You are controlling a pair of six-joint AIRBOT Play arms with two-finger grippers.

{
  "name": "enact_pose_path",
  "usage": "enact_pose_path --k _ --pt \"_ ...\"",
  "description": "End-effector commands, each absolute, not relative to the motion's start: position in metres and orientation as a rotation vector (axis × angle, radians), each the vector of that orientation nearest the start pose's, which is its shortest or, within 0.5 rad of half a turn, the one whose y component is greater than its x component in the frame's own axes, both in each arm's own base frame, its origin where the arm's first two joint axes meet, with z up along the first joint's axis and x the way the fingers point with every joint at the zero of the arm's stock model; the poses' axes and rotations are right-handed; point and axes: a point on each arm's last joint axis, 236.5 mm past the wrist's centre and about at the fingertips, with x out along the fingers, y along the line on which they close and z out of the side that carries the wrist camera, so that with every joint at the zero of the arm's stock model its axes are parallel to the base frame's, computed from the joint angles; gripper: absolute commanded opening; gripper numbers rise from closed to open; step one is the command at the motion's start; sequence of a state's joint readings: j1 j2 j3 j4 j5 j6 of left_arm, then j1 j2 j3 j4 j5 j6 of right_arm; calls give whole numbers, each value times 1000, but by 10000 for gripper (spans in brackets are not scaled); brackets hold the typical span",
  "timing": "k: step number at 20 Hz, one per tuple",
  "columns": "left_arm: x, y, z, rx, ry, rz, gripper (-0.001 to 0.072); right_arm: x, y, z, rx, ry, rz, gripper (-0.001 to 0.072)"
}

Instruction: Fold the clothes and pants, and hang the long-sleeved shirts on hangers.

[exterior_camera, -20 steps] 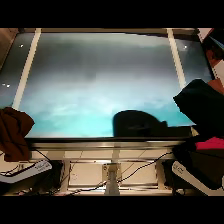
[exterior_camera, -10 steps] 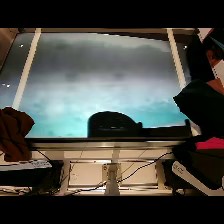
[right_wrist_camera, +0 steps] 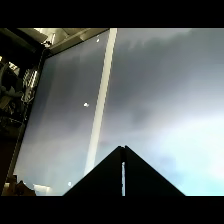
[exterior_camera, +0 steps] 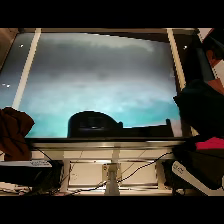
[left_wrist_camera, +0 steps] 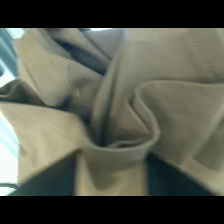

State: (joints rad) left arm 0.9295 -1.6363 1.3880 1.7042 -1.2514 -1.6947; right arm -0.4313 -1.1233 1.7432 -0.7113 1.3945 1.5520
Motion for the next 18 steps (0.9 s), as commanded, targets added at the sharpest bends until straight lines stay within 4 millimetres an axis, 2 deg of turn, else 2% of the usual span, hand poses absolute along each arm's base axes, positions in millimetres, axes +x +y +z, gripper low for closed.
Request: enact_pose_path --k 1,2,3,5,7,8,10,13,15,18 --pt "210 363 -62 -597 1447 953 185 384 18 339 584 592 346 23" --pt "206 366 -58 -577 1452 965 63 384 18 339 584 592 346 23" --pt "206 367 -53 -569 1442 967 17 384 18 339 584 593 346 23" --pt "212 368 -32 -553 1379 975 17 384 18 339 584 592 346 23" --pt "218 367 3 -523 1293 995 17 384 18 339 584 593 346 23" --pt "221 367 27 -512 1222 1019 16 384 18 339 585 593 346 24" --pt "230 368 86 -476 1019 1062 16 384 18 339 584 593 346 23" --pt "251 357 189 -337 687 1037 16 384 18 339 584 592 346 23" --pt "269 335 249 -251 503 972 16 384 18 339 584 592 346 23" --pt "307 277 310 -215 296 793 16 384 18 339 584 593 346 23"
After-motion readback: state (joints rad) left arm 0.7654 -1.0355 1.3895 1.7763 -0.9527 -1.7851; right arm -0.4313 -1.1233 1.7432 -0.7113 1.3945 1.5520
